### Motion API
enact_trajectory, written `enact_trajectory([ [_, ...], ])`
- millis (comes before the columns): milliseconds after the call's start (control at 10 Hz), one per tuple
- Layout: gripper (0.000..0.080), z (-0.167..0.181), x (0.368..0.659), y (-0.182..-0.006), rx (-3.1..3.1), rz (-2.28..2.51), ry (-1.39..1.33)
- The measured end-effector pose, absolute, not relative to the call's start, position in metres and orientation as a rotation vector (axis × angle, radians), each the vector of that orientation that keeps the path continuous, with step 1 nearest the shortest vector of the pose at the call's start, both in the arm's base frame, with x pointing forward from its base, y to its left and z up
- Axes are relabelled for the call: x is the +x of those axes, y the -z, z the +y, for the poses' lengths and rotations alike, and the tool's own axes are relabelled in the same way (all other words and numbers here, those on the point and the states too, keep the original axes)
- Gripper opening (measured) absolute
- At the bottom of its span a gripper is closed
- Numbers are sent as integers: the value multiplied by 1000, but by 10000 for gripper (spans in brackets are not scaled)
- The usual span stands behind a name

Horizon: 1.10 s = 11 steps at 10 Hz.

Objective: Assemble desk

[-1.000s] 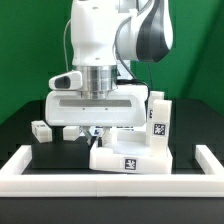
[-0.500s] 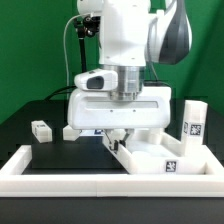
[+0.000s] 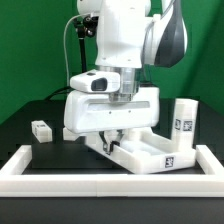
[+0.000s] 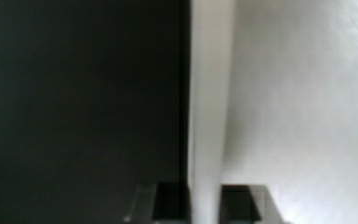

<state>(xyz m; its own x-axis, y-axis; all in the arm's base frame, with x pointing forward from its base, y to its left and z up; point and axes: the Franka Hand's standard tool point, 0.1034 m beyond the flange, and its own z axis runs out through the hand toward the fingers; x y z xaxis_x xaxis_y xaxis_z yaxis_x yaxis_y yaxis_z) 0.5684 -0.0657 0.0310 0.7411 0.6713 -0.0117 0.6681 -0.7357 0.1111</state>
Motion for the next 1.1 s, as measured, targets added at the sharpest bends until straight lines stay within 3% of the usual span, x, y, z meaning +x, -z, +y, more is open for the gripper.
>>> enact_trajectory([
  [600,60,-71,586,-31,2550,1608,-18],
  [900,60,-7,618,-32,2415,1778,-85],
  [1100,60,-8,612,-30,2432,1764,-78],
])
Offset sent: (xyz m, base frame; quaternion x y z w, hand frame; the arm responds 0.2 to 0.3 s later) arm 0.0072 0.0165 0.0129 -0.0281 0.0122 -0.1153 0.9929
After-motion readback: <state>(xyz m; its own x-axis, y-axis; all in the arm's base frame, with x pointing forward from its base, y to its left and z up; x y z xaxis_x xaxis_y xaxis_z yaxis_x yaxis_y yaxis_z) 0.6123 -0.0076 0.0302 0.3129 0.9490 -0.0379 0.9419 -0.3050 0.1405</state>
